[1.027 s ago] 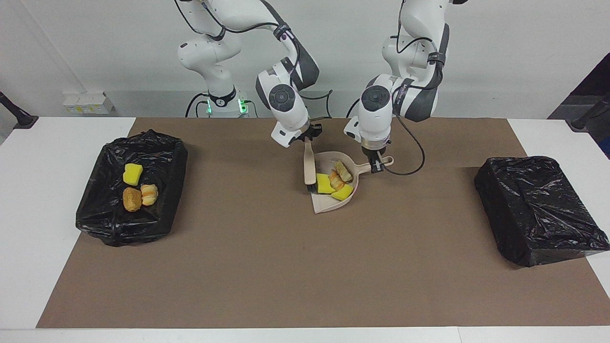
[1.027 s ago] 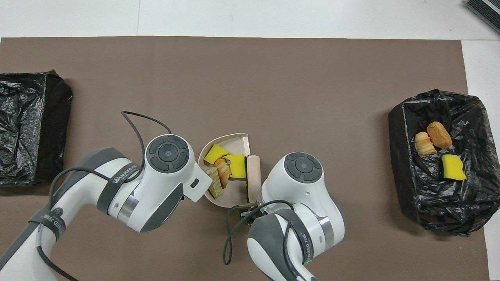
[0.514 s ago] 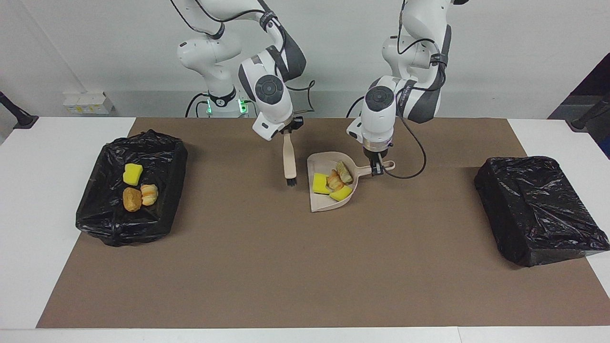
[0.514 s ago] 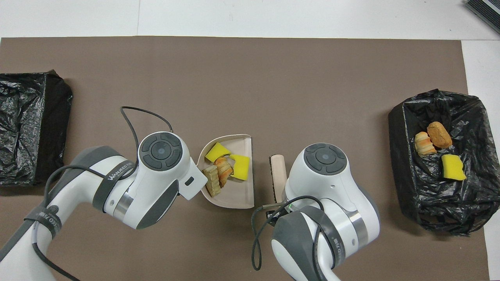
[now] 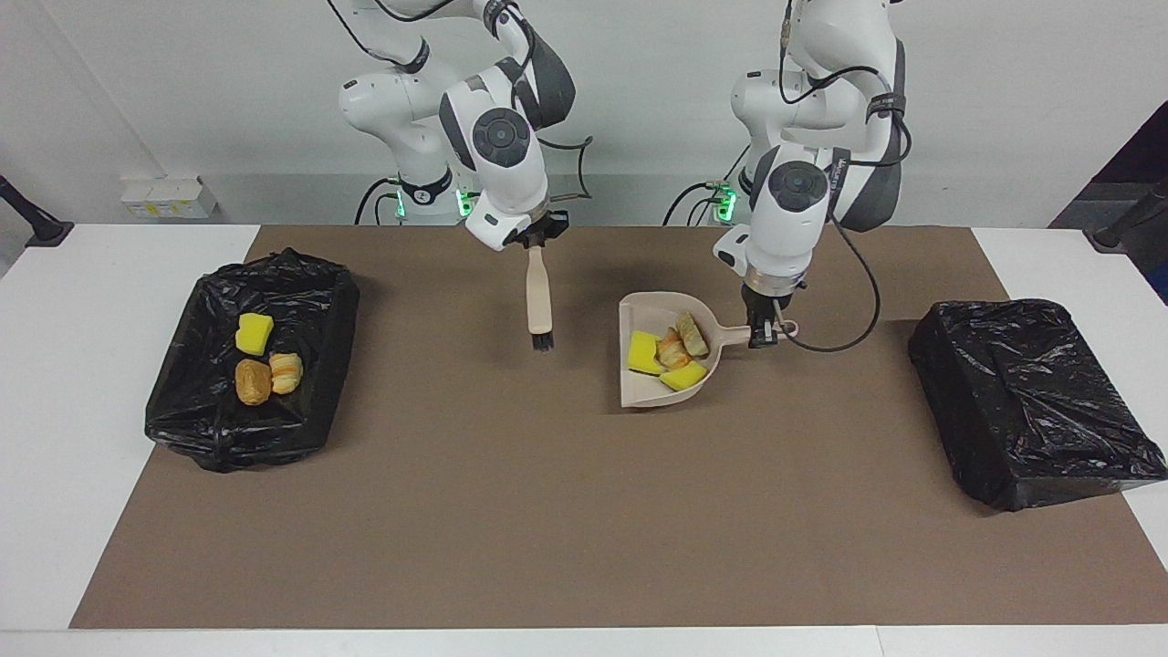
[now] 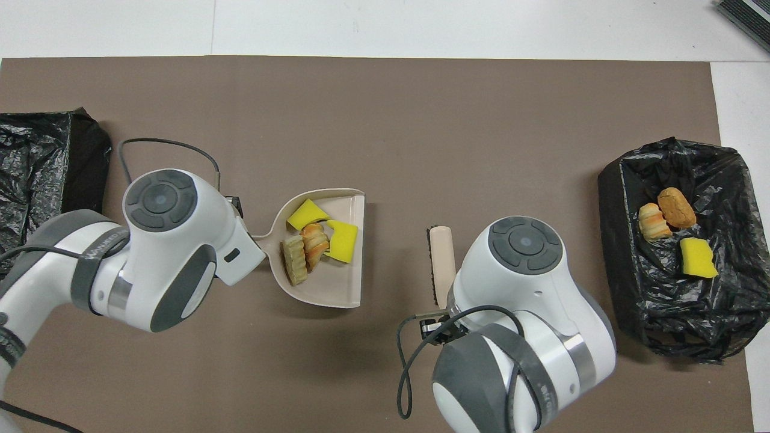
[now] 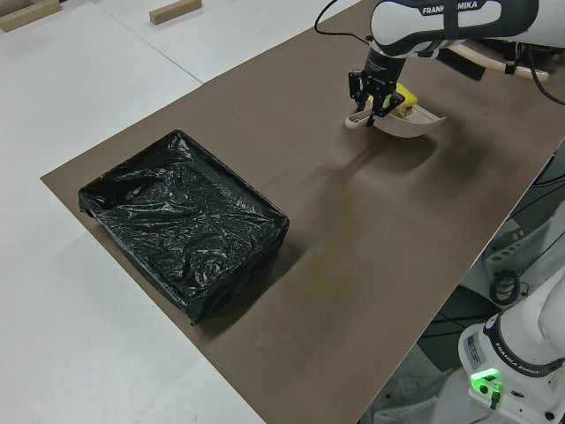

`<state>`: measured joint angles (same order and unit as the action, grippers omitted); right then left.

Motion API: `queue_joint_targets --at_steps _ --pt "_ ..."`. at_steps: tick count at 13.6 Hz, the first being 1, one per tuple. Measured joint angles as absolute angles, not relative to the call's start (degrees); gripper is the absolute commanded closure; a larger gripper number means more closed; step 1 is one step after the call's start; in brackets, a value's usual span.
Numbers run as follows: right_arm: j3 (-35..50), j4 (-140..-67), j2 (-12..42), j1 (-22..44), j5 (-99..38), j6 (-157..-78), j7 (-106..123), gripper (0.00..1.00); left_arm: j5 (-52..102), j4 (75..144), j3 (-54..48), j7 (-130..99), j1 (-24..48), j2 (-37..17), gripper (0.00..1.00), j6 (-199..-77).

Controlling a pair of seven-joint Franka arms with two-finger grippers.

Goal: Sweep and dump trash in bin
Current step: 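Tip the dustpan into the black bin with the left gripper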

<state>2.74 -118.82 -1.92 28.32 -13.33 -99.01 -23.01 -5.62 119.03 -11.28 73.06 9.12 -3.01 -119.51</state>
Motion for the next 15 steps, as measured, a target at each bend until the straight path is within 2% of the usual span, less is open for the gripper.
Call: queue_joint_targets --at_steps 4,8,12,15 --pt "3.18 -119.9 -1.07 37.26 -13.66 -102.56 -31.39 1.0 -1.97 117.92 -10.89 84.49 0.07 -0.15 1.0 -116.82" --pt "3.33 -120.76 2.98 44.96 -15.06 -105.91 -35.72 1.0 -0.51 113.93 -10.46 91.33 -10.76 0.77 1.0 -112.66" --pt "3.36 -121.69 6.82 49.97 -19.43 -112.24 -39.36 1.0 -0.47 108.79 -10.31 95.15 -21.87 0.35 1.0 -110.56" --pt "3.35 -121.7 7.45 50.9 -21.74 -114.26 -40.2 1.0 -3.79 102.19 -9.73 97.34 -29.18 -2.43 1.0 -109.99"
